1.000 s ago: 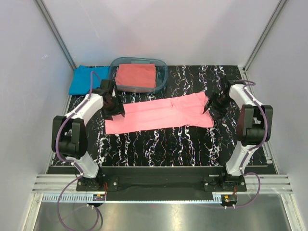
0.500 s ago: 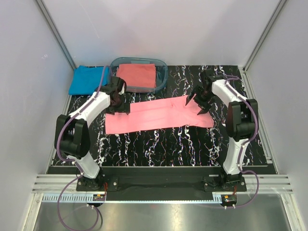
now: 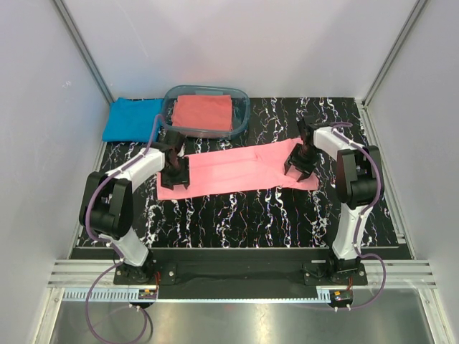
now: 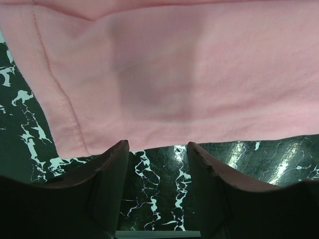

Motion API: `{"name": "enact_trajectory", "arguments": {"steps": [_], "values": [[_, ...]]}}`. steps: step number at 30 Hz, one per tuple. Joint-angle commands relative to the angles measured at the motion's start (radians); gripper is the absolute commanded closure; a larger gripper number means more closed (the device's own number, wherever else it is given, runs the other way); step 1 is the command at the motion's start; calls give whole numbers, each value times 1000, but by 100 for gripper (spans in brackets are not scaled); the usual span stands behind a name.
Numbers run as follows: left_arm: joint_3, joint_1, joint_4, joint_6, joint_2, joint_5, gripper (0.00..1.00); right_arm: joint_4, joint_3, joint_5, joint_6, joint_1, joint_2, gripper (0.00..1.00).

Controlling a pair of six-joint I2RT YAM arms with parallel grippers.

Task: Fold and stack the t-shirts
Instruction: Fold the tshirt

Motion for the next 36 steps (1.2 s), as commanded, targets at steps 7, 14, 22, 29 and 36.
{"name": "enact_trajectory", "arguments": {"steps": [7, 14, 22, 29, 36], "values": [[-65, 170, 24, -75, 32, 41, 46, 53, -139, 45, -105, -107, -126, 44], [-126, 211, 23, -107, 61, 95, 46, 77, -225, 89, -184, -197, -126, 43], [-200, 216, 33, -87, -21, 103, 47, 58, -173, 140, -245, -206, -94, 40], [-276, 178, 21, -118, -84, 210, 46, 34, -4, 158, -236, -209, 16, 31], [-292, 45, 21, -178, -71, 293, 45, -23, 296, 158, -230, -209, 249, 29]]}}
